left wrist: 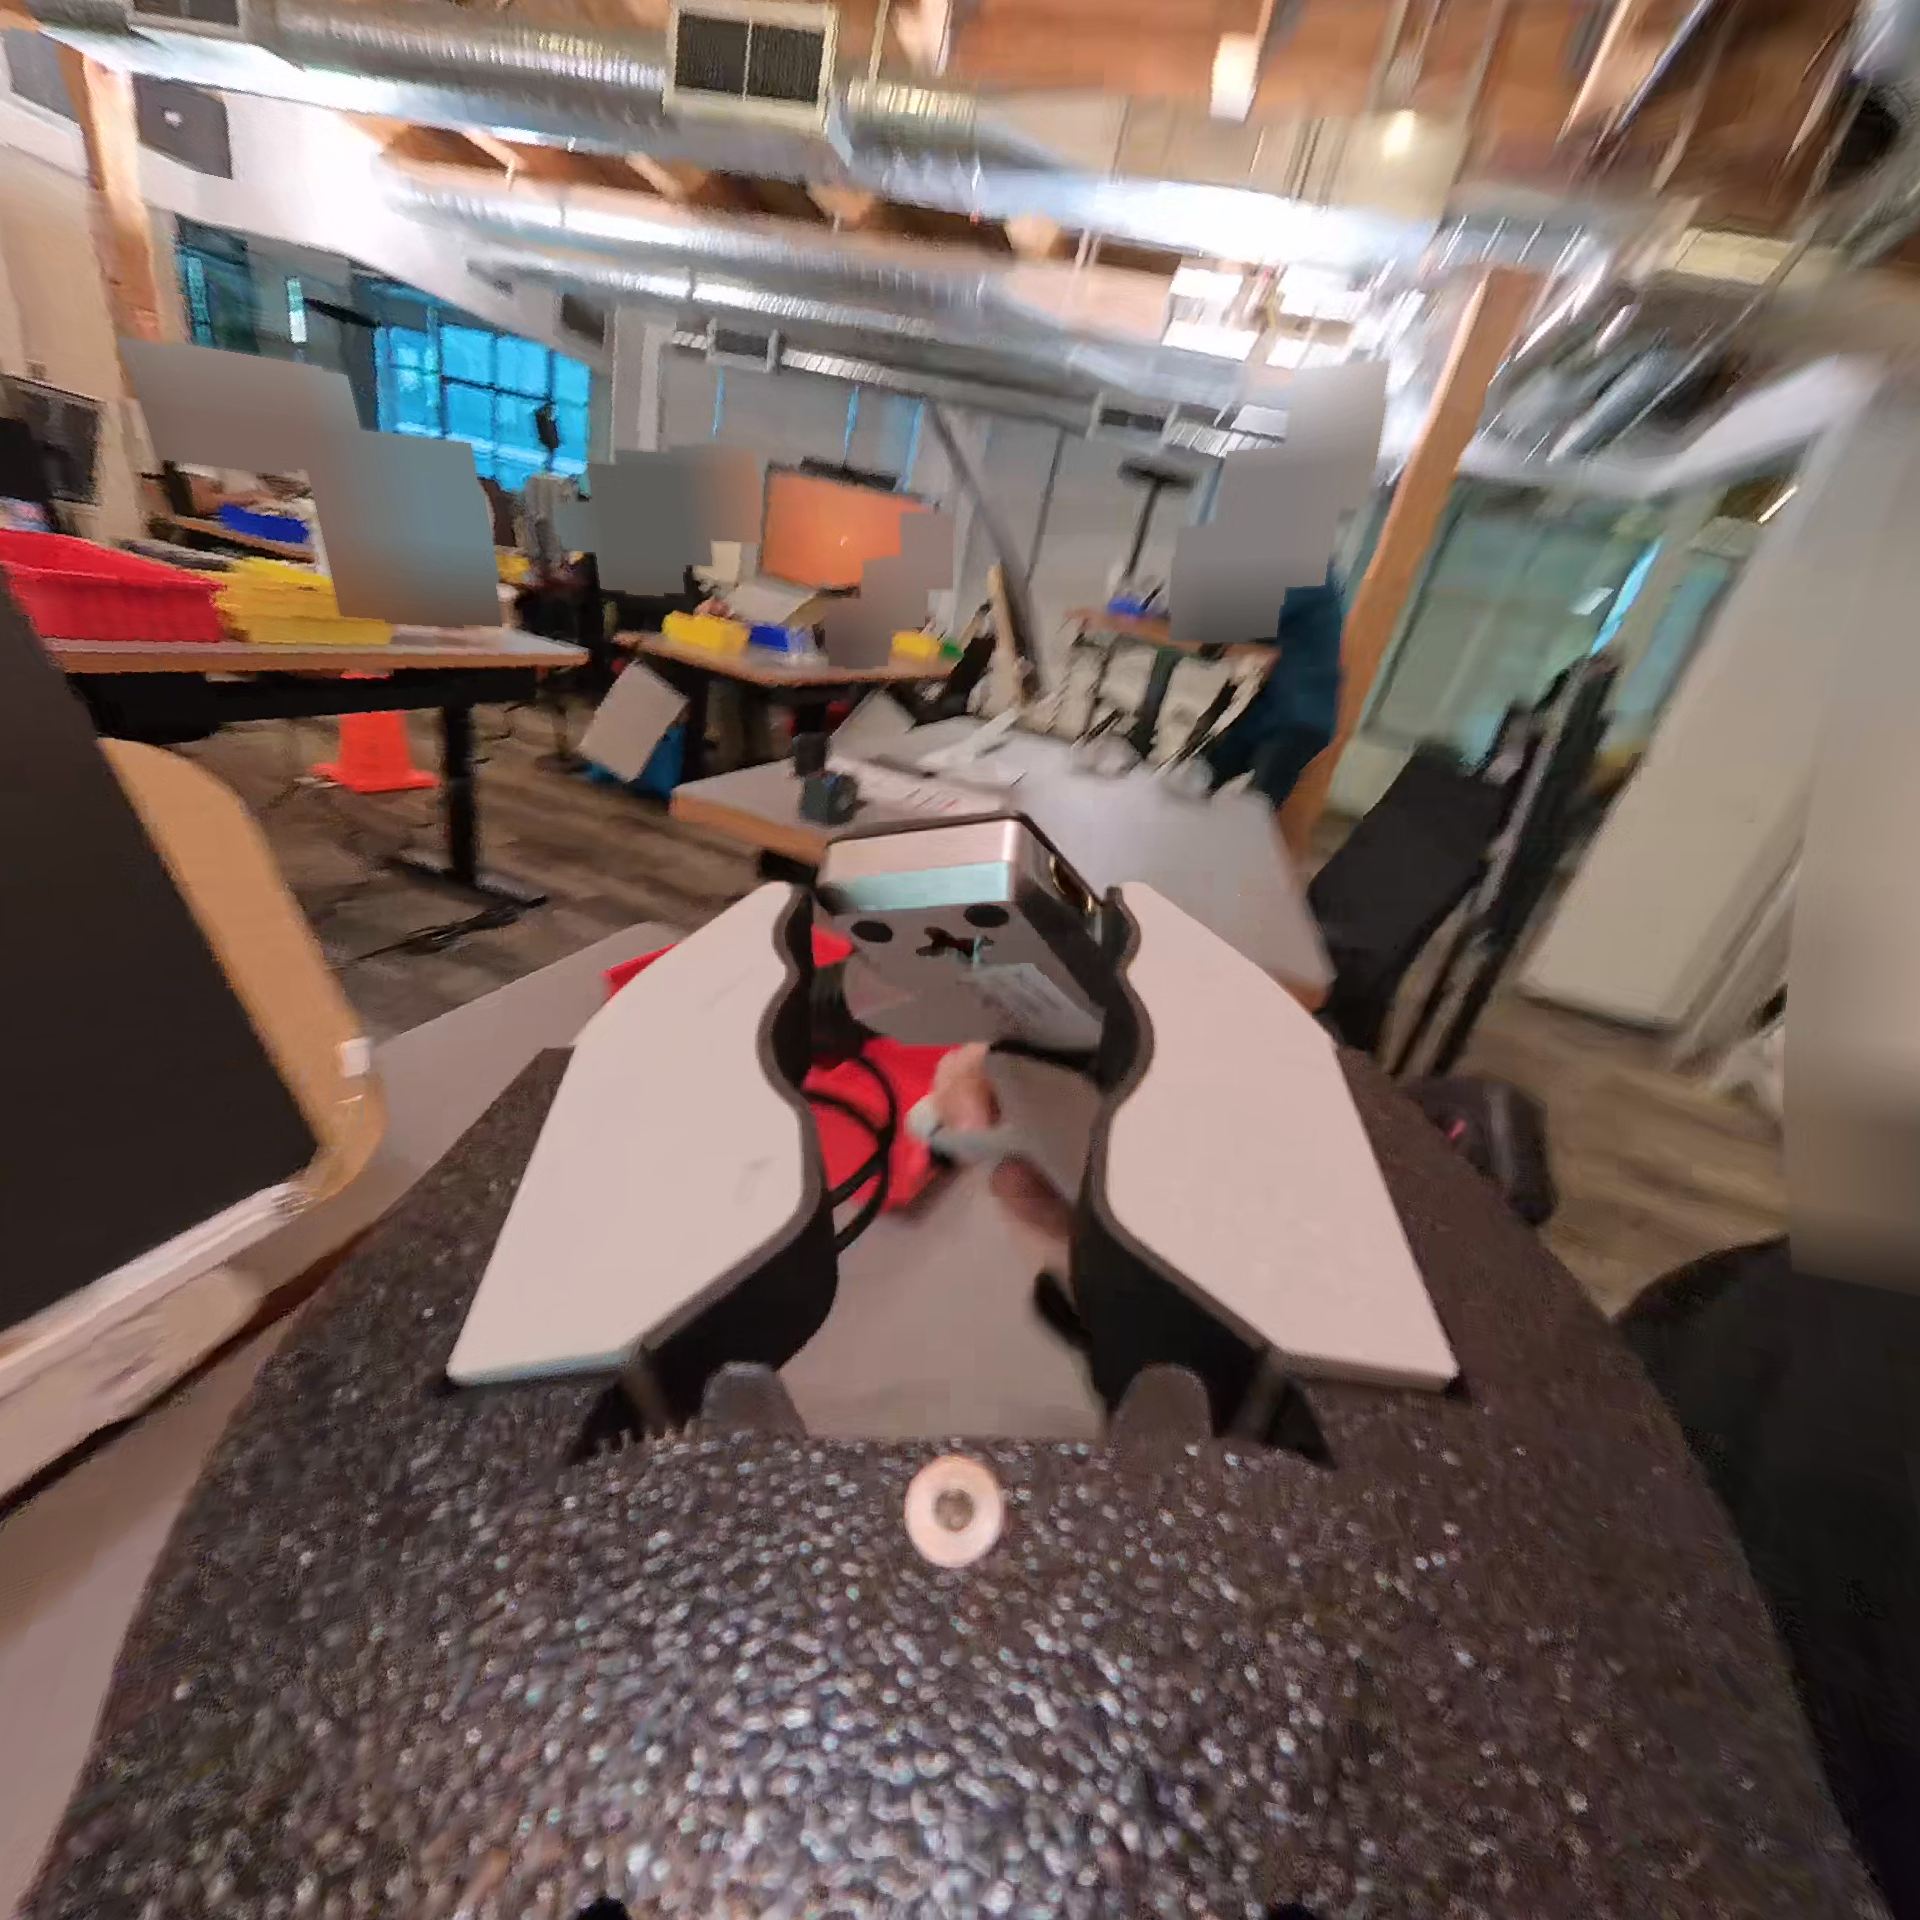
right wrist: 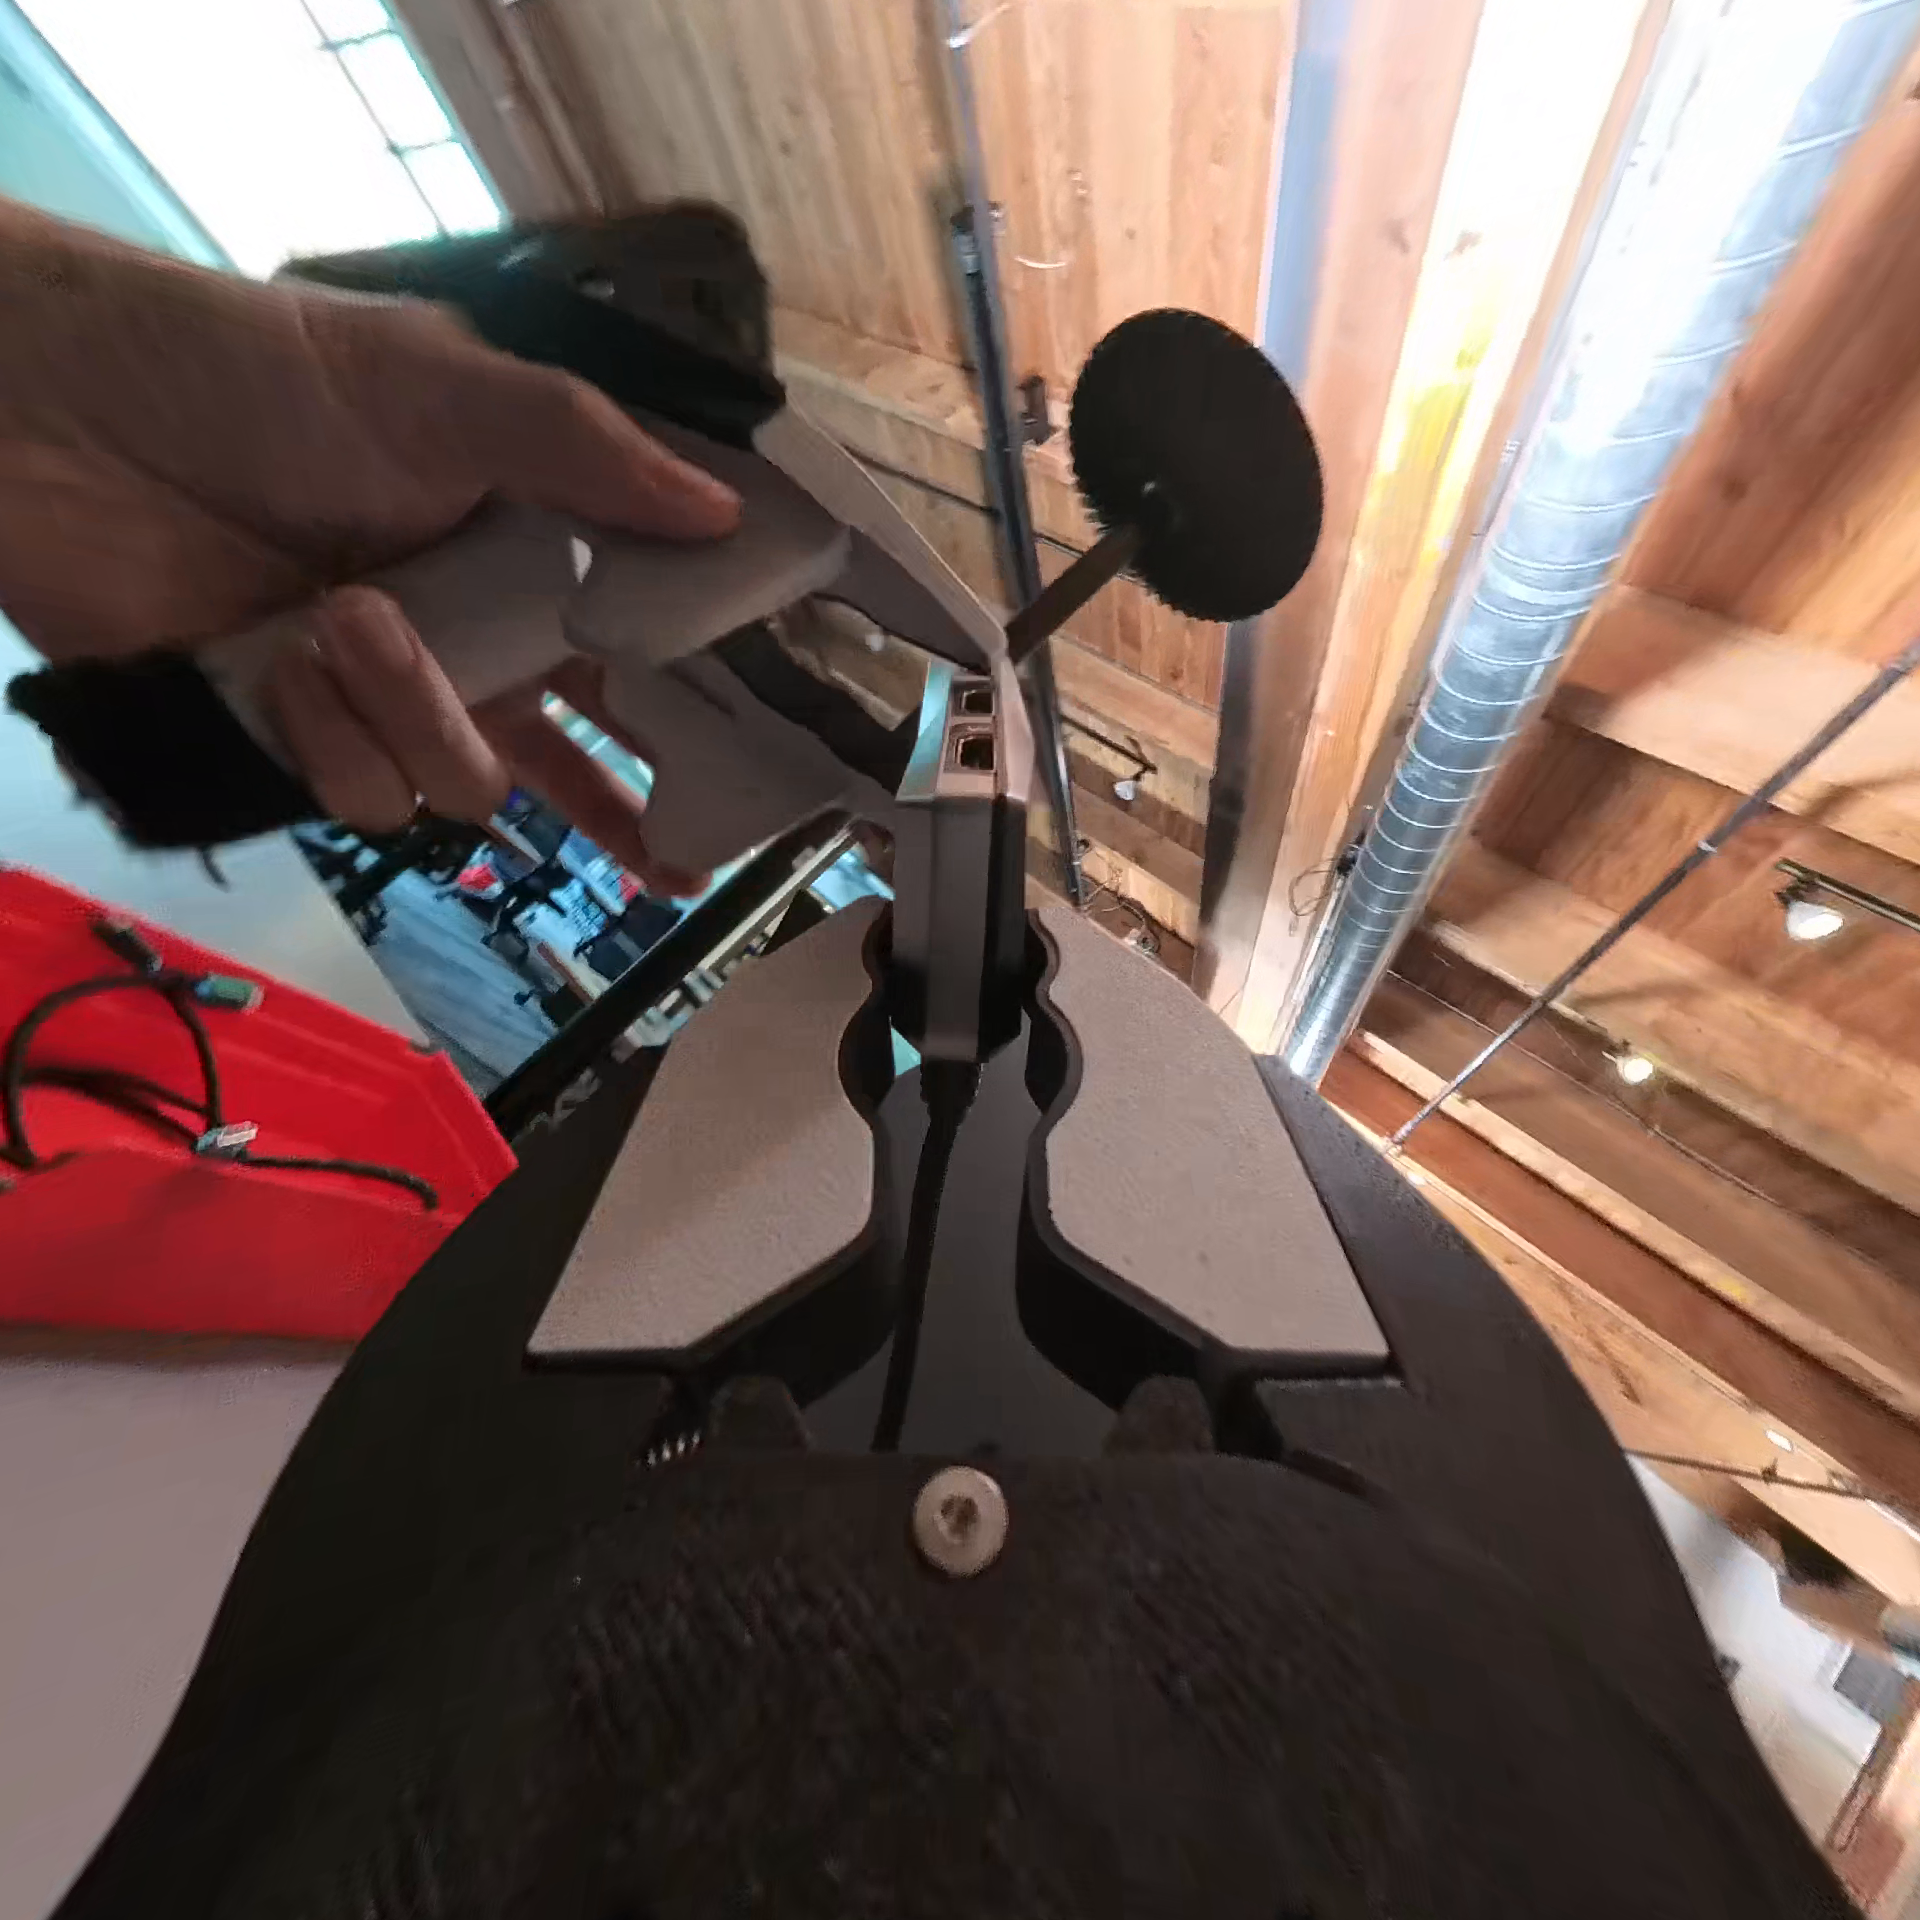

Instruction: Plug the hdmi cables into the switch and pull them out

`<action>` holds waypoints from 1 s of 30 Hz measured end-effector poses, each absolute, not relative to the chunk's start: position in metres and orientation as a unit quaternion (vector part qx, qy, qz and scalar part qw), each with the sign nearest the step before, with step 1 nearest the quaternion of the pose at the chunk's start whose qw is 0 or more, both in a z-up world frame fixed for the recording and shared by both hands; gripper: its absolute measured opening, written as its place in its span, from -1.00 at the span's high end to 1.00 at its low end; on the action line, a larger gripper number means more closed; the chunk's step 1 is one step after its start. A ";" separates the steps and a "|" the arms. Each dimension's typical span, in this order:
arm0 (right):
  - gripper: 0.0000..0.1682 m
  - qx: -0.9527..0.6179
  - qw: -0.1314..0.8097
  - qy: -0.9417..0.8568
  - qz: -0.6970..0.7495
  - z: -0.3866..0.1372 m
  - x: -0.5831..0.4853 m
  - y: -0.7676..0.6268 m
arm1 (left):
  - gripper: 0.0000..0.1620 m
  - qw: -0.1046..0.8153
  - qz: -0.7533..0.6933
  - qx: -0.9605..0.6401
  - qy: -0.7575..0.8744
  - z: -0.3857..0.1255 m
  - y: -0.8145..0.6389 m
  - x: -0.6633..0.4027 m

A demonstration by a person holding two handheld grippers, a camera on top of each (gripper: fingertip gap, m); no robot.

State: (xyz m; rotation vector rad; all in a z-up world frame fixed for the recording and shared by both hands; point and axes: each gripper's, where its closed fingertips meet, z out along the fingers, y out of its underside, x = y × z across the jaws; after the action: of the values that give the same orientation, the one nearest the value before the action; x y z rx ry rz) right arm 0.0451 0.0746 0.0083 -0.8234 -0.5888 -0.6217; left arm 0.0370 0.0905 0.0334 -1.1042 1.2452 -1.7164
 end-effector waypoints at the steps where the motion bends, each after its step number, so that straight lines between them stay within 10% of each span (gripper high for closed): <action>1: 0.74 -0.396 0.820 -0.292 -0.292 0.005 0.047 0.075 | 0.29 0.389 -0.633 -0.434 0.509 0.028 0.093 0.034; 8: 0.74 -0.468 0.723 -0.415 -0.294 -0.035 0.052 0.081 | 0.09 0.534 -0.285 -0.388 0.695 -0.010 0.110 0.020; 16: 0.71 -0.510 0.676 -0.492 -0.201 -0.062 0.033 0.072 | 0.69 0.528 -0.055 -0.236 0.814 -0.066 0.091 0.035; 30: 0.27 -0.552 0.719 -0.351 -0.233 -0.047 0.078 0.087 | 0.74 0.411 -0.509 -0.588 0.476 -0.045 0.134 0.059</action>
State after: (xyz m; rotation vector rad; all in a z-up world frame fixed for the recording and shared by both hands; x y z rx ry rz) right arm 0.0777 0.0868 -0.0472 -1.2203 -0.7769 -0.5155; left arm 0.0587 0.1339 -0.0454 -1.4806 1.1971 -1.2806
